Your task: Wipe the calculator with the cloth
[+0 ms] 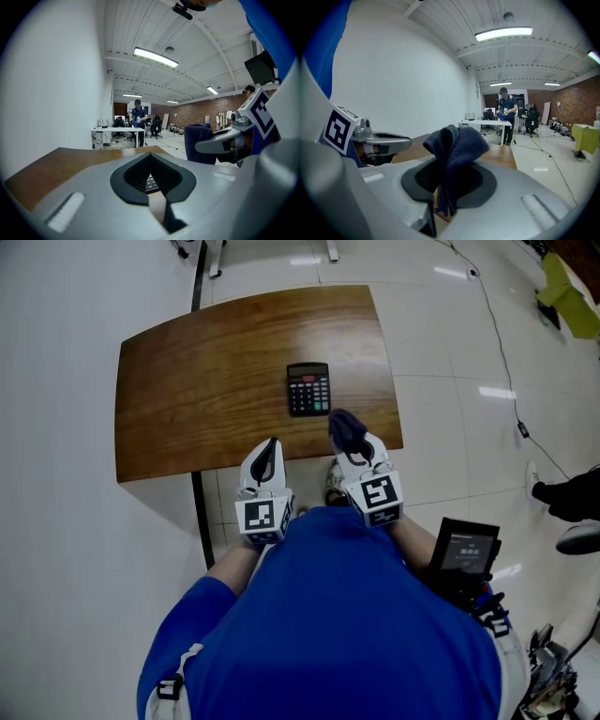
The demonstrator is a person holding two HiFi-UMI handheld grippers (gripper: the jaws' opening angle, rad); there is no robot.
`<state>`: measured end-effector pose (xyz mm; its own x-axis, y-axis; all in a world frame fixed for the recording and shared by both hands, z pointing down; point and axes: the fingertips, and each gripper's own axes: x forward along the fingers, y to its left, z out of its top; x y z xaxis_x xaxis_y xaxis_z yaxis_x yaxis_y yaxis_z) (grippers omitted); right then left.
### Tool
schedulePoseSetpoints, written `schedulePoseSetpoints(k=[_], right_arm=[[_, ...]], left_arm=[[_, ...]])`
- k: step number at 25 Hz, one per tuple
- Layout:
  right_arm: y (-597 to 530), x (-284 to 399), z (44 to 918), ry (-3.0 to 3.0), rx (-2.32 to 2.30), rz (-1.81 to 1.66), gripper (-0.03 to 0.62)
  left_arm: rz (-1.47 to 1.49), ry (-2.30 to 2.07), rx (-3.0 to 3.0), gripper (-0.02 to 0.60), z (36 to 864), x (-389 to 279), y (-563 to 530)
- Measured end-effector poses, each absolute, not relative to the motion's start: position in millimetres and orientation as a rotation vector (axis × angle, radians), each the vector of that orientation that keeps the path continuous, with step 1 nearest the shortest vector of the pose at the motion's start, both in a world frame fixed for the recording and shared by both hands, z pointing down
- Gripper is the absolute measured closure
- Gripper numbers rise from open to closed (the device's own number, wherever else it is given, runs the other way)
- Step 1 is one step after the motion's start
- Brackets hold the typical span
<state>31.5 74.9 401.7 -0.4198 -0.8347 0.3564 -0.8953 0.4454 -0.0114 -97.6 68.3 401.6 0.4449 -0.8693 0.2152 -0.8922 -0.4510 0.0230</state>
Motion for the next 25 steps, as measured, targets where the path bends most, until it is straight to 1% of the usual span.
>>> schedulePoseSetpoints(k=[5,8,16,25], right_arm=[[8,69,414,-2.426,1.429,0.361,0.525],[-10,77,432,-2.432,1.398,0.409,0.525],[-38,68,447,-2.394,1.352,0.49,0.525],[-76,53,488,-2.264,1.339,0.601,0.525]], left_arm=[[0.342,-1.587,2.521,0.575,413,-59,1],[0.375,-1.592,2.512,0.575,421,-50,-18],[0.45,-1.547,2.475,0.575,435,-57,-45],[0.572,-1.371,2.501,0.575,489,-66,-72]])
